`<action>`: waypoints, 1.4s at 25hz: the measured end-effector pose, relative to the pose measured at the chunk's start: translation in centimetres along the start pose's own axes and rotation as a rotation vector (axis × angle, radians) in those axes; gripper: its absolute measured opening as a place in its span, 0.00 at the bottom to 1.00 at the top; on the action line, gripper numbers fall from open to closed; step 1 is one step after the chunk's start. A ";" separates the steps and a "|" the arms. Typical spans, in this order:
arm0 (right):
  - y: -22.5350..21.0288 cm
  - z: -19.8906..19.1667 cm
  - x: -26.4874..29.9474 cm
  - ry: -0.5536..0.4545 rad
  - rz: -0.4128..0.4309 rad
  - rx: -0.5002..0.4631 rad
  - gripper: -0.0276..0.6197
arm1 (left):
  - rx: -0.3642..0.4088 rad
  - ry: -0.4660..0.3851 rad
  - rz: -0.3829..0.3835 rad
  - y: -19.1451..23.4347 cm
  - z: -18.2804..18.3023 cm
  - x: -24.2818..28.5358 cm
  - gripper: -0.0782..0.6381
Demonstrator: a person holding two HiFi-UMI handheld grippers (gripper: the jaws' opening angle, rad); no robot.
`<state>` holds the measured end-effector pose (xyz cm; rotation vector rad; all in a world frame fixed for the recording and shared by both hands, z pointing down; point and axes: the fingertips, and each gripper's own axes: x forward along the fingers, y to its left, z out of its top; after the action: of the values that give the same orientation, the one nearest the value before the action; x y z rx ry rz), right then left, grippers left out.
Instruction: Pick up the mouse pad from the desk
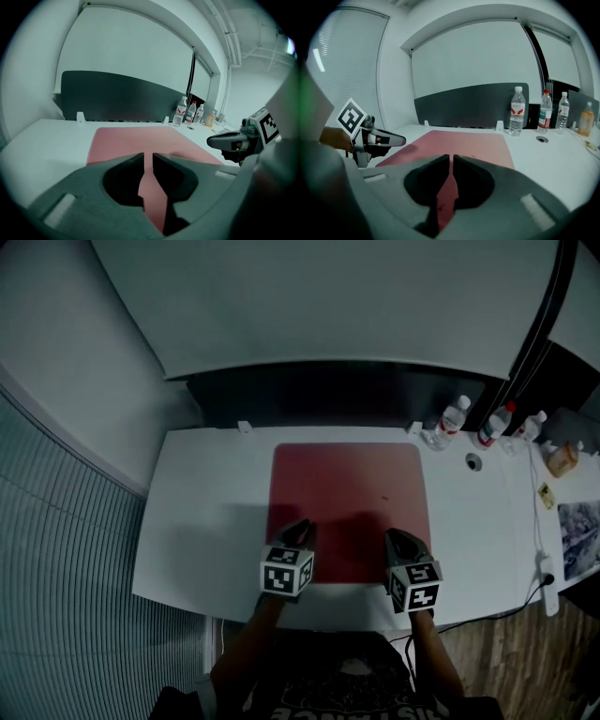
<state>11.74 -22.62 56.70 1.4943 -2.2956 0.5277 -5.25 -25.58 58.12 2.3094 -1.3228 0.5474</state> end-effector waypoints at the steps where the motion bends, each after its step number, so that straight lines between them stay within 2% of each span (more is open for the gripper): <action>1: -0.6 -0.2 0.2 0.006 0.001 -0.001 0.07 | -0.007 0.004 0.012 0.4 -0.2 0.2 0.18; 5: -3.2 -0.9 0.6 0.025 -0.011 -0.002 0.10 | -0.024 0.026 0.066 2.3 -0.9 0.8 0.27; 13: -7.6 -3.0 1.5 0.092 -0.052 0.012 0.27 | -0.062 0.068 0.120 5.3 -2.3 1.9 0.48; 19: -10.0 -4.4 2.4 0.141 -0.097 0.069 0.39 | -0.075 0.105 0.132 7.3 -3.1 2.4 0.55; 25: -11.4 -5.3 3.7 0.172 -0.103 0.091 0.46 | -0.105 0.147 0.114 8.6 -4.3 3.5 0.70; 30: -13.0 -6.1 4.1 0.238 -0.148 0.105 0.52 | -0.095 0.174 0.112 9.0 -4.7 4.2 0.75; 35: -13.5 -6.3 5.0 0.258 -0.138 0.139 0.57 | -0.074 0.197 0.123 9.5 -4.6 4.3 0.78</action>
<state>22.84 -28.55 66.14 1.5343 -1.9790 0.8039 -12.06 -30.52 65.75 2.0658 -1.3707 0.7329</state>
